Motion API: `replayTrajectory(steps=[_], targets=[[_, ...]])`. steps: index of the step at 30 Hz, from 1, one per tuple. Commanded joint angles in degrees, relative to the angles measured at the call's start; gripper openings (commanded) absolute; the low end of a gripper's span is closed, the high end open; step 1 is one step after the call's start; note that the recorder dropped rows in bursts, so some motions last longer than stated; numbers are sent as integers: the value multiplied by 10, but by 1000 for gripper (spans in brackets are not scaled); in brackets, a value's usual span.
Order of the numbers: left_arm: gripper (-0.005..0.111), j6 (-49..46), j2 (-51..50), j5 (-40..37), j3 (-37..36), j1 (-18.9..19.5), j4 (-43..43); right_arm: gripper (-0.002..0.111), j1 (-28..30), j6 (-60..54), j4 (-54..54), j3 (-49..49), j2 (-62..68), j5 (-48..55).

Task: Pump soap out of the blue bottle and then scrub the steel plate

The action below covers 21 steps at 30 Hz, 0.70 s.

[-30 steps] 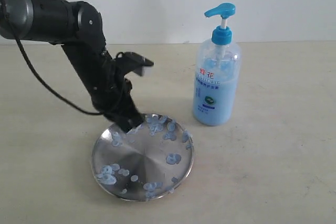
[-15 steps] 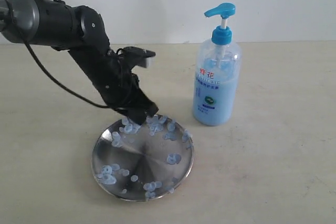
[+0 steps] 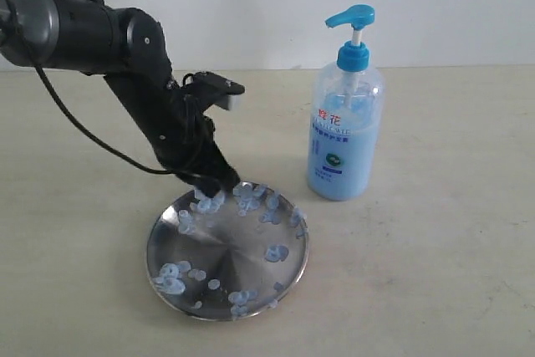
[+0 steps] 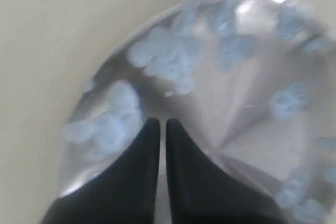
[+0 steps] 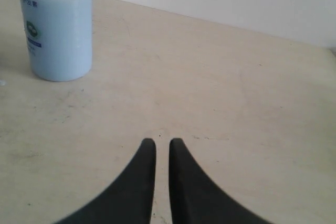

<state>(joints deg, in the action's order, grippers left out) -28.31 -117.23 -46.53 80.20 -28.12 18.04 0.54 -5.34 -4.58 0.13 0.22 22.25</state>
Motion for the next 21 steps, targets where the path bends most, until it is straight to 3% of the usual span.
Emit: replayTrajectory(steps=[1, 2, 6, 8, 9, 10, 11, 12, 13, 14, 15, 17, 18, 20, 21], targets=[[4, -232, -1, -189, 0, -6, 117, 0, 1, -1, -2, -1, -2, -2], [4, -240, -1, -234, 0, -5, 89, 0, 1, -1, -2, -1, -2, -2], [4, -159, 12, -230, -2, 2, -73, 0, 1, -1, -2, -1, -2, -2], [4, -65, 12, -98, 0, 3, -99, 0, 1, -1, -2, -1, -2, -2], [4, 22, 7, 6, 0, 3, -18, 0, 1, -1, -2, -1, -2, -2], [4, 10, 2, 21, 0, 3, 61, 0, 1, -1, -2, -1, -2, -2], [4, -131, -9, -28, 0, 1, 210, 0, 1, -1, -2, -1, -2, -2], [4, -228, -14, -91, 0, 1, 275, 0, 1, -1, -2, -1, -2, -2], [4, -354, -18, -234, 0, 1, 309, 0, 1, 0, -2, -1, -2, -2], [4, -376, -18, -234, 0, 1, 291, 0, 1, 0, -2, -1, -2, -2], [4, -335, -7, -234, 0, 1, 224, 0, 1, 0, -2, -1, -2, -3], [4, -232, 10, -134, 1, 4, 139, 0, 1, 1, -2, -1, -2, -3], [4, -125, 14, 20, 1, 4, 145, 0, 1, 1, -2, -1, -2, -3], [4, 38, 9, 145, 1, -3, 241, 0, 1, 1, -2, -1, -2, -3], [4, 14, 5, 147, 1, -8, 283, 0, 1, 1, -2, -1, -2, -3]])
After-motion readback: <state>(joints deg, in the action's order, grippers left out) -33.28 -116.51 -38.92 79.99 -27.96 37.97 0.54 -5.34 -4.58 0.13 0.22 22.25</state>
